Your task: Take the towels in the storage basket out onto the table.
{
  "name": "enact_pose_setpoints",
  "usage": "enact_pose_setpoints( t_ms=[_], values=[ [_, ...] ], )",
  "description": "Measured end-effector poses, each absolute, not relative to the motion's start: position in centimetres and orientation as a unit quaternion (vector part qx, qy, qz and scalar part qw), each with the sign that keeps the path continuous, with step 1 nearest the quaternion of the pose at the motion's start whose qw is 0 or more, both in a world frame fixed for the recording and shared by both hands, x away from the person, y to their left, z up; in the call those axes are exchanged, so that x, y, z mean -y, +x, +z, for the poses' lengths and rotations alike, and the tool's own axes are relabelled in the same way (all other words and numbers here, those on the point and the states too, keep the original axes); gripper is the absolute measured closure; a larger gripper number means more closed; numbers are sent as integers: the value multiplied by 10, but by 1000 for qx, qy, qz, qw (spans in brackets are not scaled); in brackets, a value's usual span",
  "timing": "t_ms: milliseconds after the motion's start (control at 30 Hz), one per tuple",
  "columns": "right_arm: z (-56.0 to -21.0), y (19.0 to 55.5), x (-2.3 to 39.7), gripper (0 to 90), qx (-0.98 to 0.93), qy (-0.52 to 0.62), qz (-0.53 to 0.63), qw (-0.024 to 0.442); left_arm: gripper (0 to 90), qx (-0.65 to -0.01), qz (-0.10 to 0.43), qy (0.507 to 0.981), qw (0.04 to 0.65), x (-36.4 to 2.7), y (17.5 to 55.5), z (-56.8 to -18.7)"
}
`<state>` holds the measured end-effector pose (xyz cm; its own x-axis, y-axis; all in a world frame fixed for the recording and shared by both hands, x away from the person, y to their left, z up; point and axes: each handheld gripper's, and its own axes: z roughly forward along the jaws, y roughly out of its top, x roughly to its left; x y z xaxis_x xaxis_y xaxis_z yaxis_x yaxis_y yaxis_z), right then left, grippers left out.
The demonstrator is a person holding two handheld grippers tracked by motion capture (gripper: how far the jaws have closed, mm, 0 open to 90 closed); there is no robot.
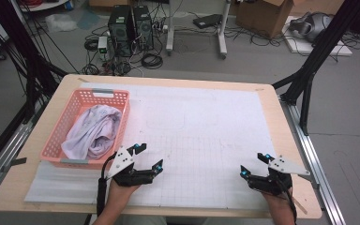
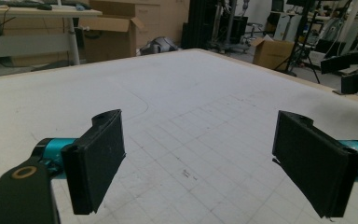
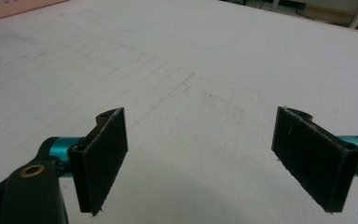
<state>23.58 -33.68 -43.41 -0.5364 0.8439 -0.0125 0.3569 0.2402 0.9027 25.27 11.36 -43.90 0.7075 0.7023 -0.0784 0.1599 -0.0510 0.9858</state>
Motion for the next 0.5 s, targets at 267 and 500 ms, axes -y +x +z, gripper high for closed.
enact_pose_setpoints(
  t_ms=[267, 500],
  values=[
    [-435, 235, 341, 171, -741, 407, 468, 258, 171, -309, 221, 694, 612, -113, 253, -439],
    [-435, 234, 342, 171, -737, 409, 470, 261, 171, -307, 217, 693, 615, -113, 249, -438]
  ],
)
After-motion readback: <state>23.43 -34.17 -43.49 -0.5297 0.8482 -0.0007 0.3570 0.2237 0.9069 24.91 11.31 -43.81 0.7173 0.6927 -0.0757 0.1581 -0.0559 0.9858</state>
